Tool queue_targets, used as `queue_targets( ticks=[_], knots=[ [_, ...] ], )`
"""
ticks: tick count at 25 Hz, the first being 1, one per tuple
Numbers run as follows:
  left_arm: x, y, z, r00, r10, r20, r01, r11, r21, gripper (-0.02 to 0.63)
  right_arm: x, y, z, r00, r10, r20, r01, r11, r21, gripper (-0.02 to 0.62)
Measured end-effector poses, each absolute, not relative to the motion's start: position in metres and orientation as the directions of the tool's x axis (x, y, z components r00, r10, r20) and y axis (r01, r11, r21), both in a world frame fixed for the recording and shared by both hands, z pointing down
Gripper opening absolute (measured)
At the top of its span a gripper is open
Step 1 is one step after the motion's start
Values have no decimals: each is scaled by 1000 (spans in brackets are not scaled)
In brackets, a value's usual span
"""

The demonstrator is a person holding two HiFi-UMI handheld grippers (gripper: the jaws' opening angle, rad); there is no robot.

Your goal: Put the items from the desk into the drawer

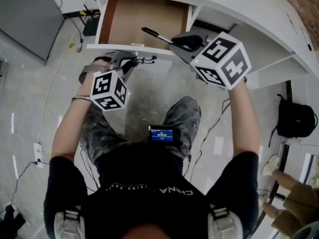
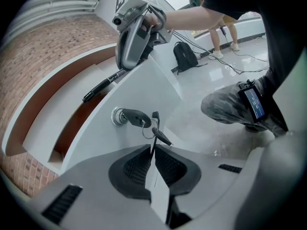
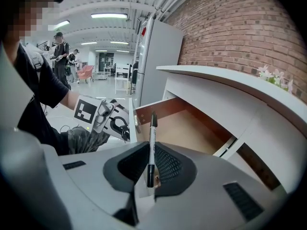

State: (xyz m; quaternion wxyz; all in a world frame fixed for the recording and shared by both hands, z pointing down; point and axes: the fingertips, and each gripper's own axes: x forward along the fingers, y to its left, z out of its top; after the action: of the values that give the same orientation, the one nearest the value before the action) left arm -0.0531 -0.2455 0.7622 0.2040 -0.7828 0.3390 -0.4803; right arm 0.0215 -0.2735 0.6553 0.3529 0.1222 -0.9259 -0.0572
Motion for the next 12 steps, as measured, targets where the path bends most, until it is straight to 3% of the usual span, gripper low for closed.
queue_targets(
  ticks=[12],
  knots=[
    [-50, -242, 767, 304, -745, 594, -334, -668, -665, 31, -21, -303, 671, -648, -162, 744, -32, 982, 186, 48]
  ],
)
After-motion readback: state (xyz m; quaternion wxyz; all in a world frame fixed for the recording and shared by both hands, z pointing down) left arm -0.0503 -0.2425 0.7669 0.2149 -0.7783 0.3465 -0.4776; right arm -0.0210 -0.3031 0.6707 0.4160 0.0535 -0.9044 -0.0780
